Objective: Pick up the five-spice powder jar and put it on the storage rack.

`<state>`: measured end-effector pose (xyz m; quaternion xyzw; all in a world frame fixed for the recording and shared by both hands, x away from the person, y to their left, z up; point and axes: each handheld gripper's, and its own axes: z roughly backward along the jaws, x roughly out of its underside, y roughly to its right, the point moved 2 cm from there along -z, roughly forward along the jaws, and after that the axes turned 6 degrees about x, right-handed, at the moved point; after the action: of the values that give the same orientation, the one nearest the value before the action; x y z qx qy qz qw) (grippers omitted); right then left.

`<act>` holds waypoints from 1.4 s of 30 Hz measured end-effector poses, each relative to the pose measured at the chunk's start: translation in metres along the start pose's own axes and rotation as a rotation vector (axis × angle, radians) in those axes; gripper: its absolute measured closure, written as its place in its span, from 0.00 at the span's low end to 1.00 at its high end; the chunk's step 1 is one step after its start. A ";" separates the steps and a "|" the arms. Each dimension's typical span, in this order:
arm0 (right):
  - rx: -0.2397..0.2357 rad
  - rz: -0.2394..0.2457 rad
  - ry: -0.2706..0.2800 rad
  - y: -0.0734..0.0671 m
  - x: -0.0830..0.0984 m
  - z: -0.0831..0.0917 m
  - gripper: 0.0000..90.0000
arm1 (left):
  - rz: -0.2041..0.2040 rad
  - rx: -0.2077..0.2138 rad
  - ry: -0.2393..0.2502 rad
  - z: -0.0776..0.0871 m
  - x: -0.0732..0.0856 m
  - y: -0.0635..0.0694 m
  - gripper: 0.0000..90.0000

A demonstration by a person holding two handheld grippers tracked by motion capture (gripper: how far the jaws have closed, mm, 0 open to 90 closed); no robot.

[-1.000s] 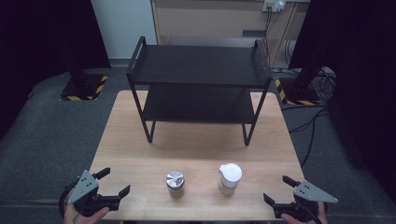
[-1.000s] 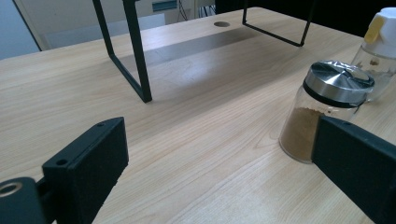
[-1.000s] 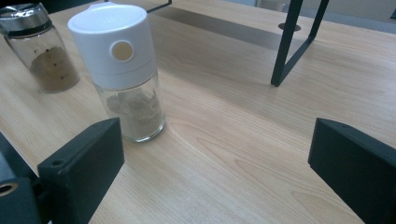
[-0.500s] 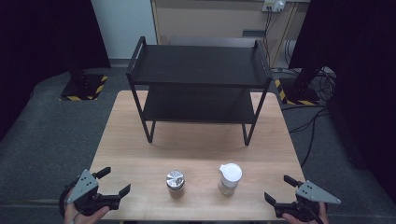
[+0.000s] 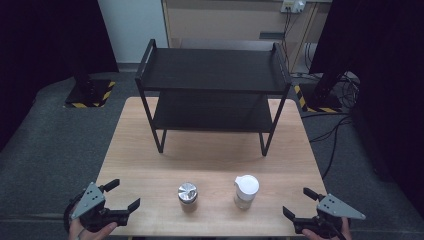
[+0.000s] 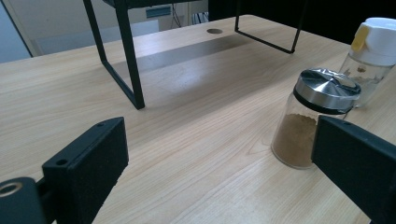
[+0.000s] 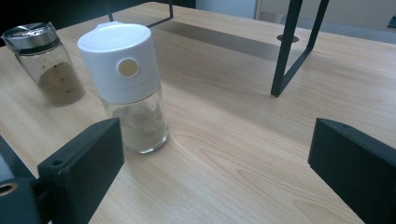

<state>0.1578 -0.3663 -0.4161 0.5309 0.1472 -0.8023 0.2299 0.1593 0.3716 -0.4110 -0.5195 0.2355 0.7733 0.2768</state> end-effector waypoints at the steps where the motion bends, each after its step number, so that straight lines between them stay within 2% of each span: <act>1: 0.001 -0.002 0.001 0.000 0.000 0.000 0.04 | -0.004 0.001 0.001 0.000 0.000 0.000 0.03; 7: -0.011 0.006 0.005 0.000 0.000 -0.001 0.04 | 0.023 -0.001 0.013 0.003 0.001 -0.002 0.03; 15: -0.014 0.005 0.015 0.000 0.001 -0.001 0.04 | 0.015 0.004 0.009 0.007 -0.006 0.000 0.03; 20: -0.018 0.006 0.015 0.001 0.001 -0.001 0.04 | 0.001 0.013 -0.032 0.008 -0.016 -0.001 0.03; 23: -0.014 0.007 0.013 0.000 0.001 -0.001 0.04 | 0.000 0.018 -0.033 0.010 -0.020 -0.002 0.03; 30: -0.011 0.008 0.008 0.000 0.000 -0.001 0.04 | -0.018 0.034 -0.049 0.014 -0.041 -0.003 0.03; 37: -0.014 0.003 0.009 0.001 0.001 -0.001 0.04 | -0.022 0.050 -0.060 0.010 -0.056 -0.005 0.02; 39: -0.016 0.003 0.007 0.001 0.001 -0.001 0.04 | -0.026 0.063 -0.074 0.008 -0.065 -0.006 0.02; 42: -0.019 0.003 0.005 0.001 0.001 -0.001 0.04 | -0.010 0.094 -0.093 0.005 -0.073 -0.011 0.03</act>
<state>0.1594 -0.3668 -0.4172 0.5310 0.1548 -0.7991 0.2356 0.1856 0.3695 -0.3414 -0.4705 0.2558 0.7834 0.3153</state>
